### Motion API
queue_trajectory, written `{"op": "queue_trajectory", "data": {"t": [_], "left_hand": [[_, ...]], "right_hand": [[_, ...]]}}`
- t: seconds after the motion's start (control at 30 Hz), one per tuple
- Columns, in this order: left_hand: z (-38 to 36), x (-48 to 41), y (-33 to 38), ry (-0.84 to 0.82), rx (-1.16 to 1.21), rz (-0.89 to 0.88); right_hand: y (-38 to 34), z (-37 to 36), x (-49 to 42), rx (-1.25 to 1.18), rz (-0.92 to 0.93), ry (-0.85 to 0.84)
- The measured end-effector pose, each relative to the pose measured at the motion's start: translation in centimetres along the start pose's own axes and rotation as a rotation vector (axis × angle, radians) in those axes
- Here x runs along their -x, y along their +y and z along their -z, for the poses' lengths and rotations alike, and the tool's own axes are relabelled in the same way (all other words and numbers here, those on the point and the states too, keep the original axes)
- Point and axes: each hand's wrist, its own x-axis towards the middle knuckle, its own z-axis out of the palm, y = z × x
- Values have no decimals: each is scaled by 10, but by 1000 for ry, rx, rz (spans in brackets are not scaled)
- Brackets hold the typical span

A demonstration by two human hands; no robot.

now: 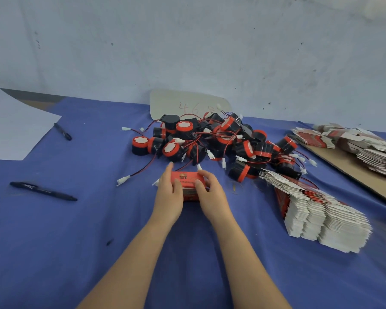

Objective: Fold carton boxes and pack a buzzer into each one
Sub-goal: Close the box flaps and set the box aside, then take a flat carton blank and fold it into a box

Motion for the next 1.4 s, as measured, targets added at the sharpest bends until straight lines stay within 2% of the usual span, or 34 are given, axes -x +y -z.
{"op": "queue_trajectory", "data": {"t": [0.13,0.23,0.3,0.37,0.43,0.5,0.6,0.7,0.87,1.0,1.07,1.13,1.23,1.3,1.4], "left_hand": [[-8,-2,-6,101,-91,63],[-10,-2,-5,93,-116,103],[-8,1,2,77,-49,77],[-9,7,20,63,55,-36],[-20,13,54,72,141,-219],[-42,22,94,54,154,-366],[-99,51,151,-142,225,-469],[-176,108,192,-423,308,-407],[-288,238,226,-902,251,-295],[-326,310,235,-1279,141,-155],[-332,321,235,-1360,180,-58],[-328,313,234,-1299,239,-19],[-306,274,226,-1016,376,-68],[-288,235,215,-760,443,-178],[-255,165,192,-466,339,-274]], "right_hand": [[5,-5,-2,33,-33,27],[2,-7,-3,81,4,28],[-6,-6,2,11,23,21],[-22,3,11,-155,95,20],[-47,26,21,-402,187,52],[-72,67,32,-543,277,204],[-93,147,64,-569,339,488],[-90,233,112,-493,272,814],[-65,348,228,54,-6,1310],[-54,386,290,368,-332,1495],[-52,386,295,460,-255,1540],[-49,376,288,396,11,1523],[-51,349,254,146,258,1348],[-49,329,221,38,303,1195],[-38,294,169,-36,225,946]]}}
